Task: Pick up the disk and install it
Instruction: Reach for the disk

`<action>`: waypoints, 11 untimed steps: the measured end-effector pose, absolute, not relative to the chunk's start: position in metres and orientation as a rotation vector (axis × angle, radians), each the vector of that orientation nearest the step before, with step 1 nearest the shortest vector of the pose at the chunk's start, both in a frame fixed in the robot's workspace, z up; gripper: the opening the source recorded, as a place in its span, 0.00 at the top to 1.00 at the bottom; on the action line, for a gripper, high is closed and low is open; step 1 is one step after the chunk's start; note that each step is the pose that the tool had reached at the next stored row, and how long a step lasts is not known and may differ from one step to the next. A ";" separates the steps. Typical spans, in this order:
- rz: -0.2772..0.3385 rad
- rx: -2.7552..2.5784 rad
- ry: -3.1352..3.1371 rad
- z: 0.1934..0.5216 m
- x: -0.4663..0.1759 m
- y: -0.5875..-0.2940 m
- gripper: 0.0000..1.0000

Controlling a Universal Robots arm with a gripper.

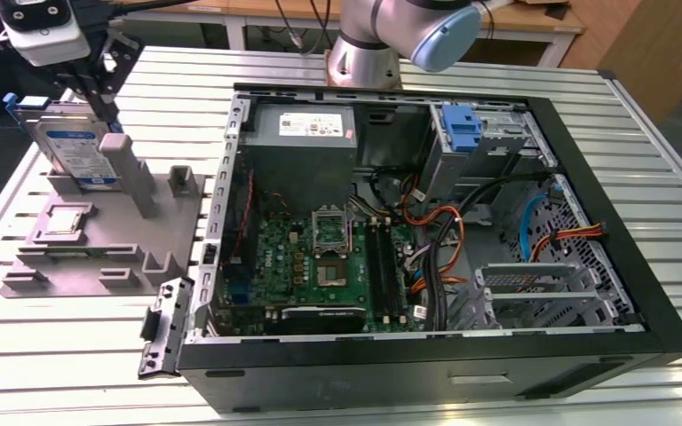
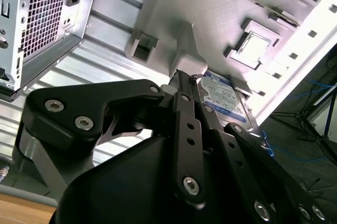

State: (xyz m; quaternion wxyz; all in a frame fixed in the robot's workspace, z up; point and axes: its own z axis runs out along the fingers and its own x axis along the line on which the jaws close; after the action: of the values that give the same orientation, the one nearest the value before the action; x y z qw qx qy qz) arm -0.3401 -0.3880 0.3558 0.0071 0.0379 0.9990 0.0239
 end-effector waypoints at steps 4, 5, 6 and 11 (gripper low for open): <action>0.075 0.118 3.124 0.356 -0.342 -0.388 0.90; 0.075 0.118 3.124 0.356 -0.343 -0.388 0.90; 0.075 0.118 3.124 0.356 -0.343 -0.387 0.90; 0.075 0.119 3.124 0.356 -0.346 -0.387 0.90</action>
State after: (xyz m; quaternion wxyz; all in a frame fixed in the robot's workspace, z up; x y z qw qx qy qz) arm -0.3464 -0.3870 0.3556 0.0071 0.0379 0.9990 0.0239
